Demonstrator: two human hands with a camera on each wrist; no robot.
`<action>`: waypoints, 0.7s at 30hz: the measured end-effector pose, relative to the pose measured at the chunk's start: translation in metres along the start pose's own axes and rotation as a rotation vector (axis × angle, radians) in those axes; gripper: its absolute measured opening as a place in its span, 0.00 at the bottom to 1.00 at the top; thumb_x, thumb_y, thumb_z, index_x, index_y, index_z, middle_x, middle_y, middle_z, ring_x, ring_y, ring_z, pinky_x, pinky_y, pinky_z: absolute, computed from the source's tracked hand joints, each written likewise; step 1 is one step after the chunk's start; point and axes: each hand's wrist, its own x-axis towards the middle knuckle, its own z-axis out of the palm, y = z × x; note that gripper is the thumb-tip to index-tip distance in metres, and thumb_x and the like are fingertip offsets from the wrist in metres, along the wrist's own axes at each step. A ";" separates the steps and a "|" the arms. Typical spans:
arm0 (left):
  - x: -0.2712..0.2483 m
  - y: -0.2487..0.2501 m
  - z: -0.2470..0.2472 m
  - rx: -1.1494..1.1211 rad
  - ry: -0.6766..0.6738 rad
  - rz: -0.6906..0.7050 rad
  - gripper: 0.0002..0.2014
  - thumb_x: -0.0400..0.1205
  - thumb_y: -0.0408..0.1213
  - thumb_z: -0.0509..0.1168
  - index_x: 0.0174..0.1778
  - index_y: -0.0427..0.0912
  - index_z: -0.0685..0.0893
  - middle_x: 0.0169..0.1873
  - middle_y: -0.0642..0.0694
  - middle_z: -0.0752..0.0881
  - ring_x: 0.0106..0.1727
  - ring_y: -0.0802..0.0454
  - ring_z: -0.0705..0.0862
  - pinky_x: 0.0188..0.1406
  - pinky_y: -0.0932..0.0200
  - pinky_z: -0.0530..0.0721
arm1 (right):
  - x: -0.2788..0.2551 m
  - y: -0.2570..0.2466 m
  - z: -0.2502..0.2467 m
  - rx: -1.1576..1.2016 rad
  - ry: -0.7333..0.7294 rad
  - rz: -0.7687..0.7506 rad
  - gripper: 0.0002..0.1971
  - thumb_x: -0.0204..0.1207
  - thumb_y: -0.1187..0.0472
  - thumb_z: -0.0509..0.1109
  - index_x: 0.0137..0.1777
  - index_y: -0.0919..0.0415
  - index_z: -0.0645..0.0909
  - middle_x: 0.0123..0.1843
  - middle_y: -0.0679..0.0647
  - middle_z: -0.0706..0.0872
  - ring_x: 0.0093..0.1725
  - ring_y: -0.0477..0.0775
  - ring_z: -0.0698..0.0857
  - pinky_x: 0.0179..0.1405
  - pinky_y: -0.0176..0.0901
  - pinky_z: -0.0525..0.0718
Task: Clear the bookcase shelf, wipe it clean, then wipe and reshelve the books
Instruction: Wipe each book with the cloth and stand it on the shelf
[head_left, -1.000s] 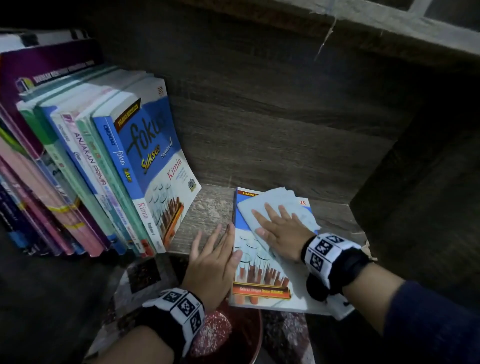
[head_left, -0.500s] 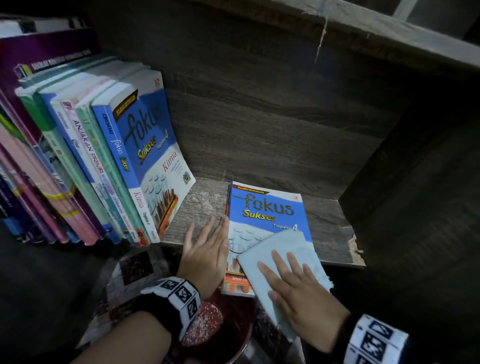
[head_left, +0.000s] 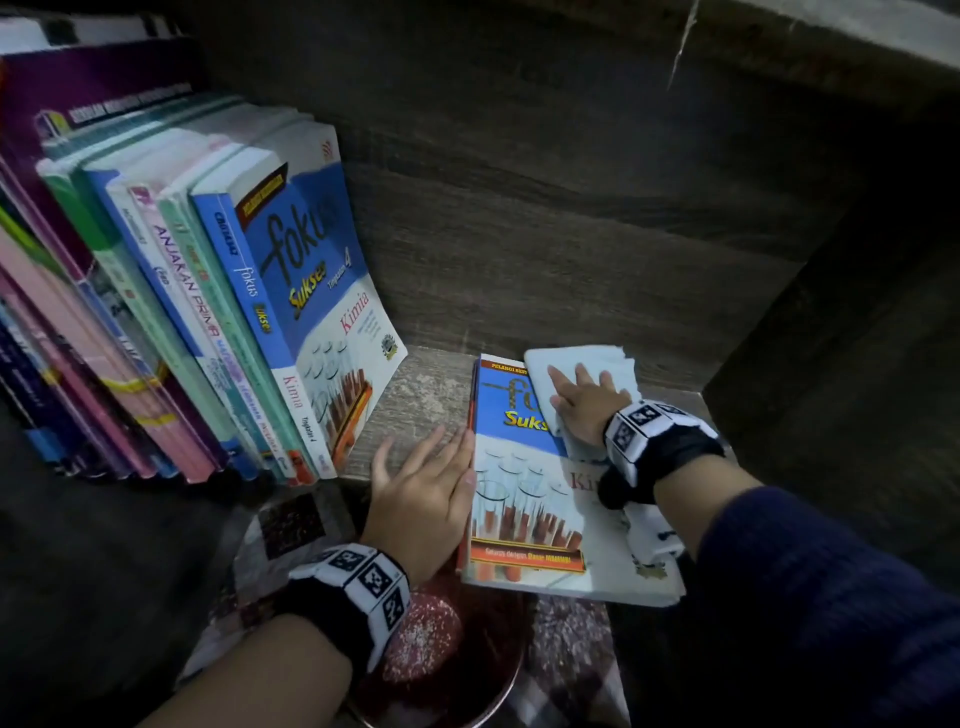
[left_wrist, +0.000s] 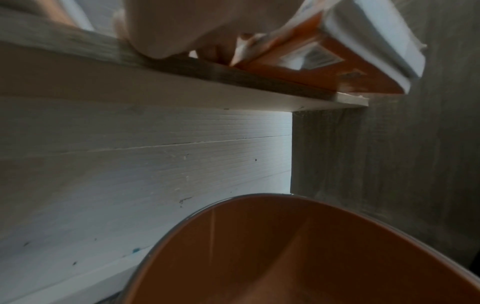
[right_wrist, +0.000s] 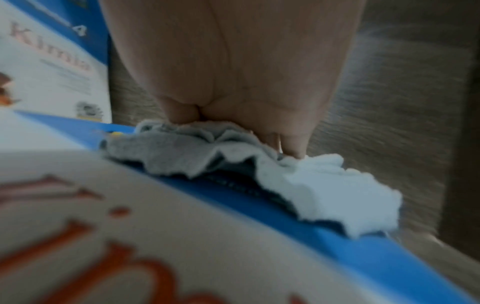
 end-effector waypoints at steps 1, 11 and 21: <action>0.000 -0.001 -0.002 -0.009 -0.021 -0.007 0.29 0.84 0.53 0.41 0.78 0.53 0.72 0.74 0.62 0.74 0.78 0.66 0.64 0.78 0.48 0.42 | 0.002 -0.008 -0.002 0.015 -0.001 -0.007 0.26 0.89 0.48 0.43 0.85 0.42 0.41 0.87 0.53 0.40 0.85 0.66 0.42 0.80 0.66 0.48; 0.005 -0.003 -0.029 0.037 -0.312 0.004 0.33 0.79 0.48 0.40 0.85 0.57 0.53 0.82 0.62 0.58 0.79 0.73 0.43 0.78 0.50 0.32 | -0.064 -0.047 0.014 -0.046 -0.090 -0.147 0.30 0.88 0.50 0.46 0.85 0.46 0.36 0.86 0.57 0.36 0.84 0.69 0.40 0.80 0.66 0.49; 0.007 -0.004 -0.031 0.093 -0.385 0.007 0.35 0.77 0.45 0.37 0.85 0.57 0.51 0.82 0.63 0.58 0.84 0.66 0.46 0.78 0.48 0.33 | -0.162 -0.055 0.056 -0.102 -0.057 -0.176 0.29 0.88 0.48 0.44 0.85 0.48 0.38 0.87 0.59 0.40 0.84 0.68 0.45 0.81 0.63 0.54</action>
